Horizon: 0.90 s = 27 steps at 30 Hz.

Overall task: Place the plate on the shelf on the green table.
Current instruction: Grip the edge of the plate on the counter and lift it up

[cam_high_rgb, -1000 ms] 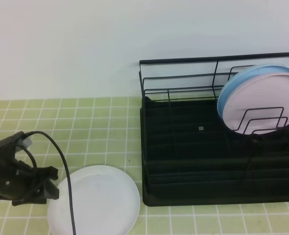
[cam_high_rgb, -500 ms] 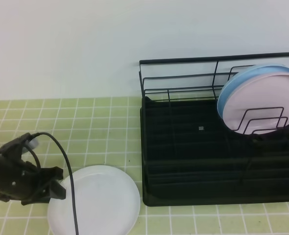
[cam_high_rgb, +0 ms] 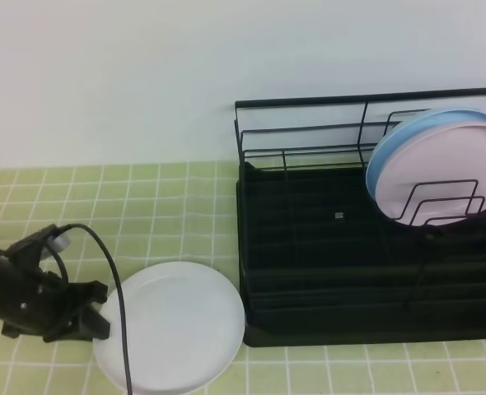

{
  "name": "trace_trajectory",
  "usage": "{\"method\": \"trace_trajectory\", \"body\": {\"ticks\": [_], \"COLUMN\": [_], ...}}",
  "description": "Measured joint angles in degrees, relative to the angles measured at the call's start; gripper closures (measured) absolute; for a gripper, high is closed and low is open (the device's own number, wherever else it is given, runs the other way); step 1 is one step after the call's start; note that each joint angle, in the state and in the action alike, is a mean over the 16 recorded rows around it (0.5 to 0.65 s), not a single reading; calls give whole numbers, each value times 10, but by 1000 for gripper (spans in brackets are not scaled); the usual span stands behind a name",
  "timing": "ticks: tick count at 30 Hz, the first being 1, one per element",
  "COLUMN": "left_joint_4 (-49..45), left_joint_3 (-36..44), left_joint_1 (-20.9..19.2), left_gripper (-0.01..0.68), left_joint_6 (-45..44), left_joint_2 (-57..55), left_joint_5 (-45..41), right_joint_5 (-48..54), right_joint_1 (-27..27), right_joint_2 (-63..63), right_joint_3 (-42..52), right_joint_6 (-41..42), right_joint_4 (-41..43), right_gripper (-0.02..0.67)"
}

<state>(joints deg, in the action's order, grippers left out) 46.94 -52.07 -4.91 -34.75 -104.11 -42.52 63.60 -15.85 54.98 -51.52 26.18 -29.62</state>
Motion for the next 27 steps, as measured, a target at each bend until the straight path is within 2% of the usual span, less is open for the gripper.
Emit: {"method": "trace_trajectory", "body": {"ticks": [15, 21, 27], "left_joint_4": [-7, -3, -11], "left_joint_3": [-72, -86, -90], "left_joint_1": [2, 12, 45], "left_gripper": [667, 668, 668], "left_joint_6": [24, 33, 39], "left_joint_2": [110, 185, 262], "left_joint_5": [-65, -77, -83], "right_joint_5": [-8, -39, -92], "right_joint_1": [0, 0, 0], "right_joint_2": [0, 0, 0], "right_joint_3": [0, 0, 0], "right_joint_6": [3, 2, -8], "right_joint_4": [-34, -81, -158], "right_gripper": [652, 652, 651]}}
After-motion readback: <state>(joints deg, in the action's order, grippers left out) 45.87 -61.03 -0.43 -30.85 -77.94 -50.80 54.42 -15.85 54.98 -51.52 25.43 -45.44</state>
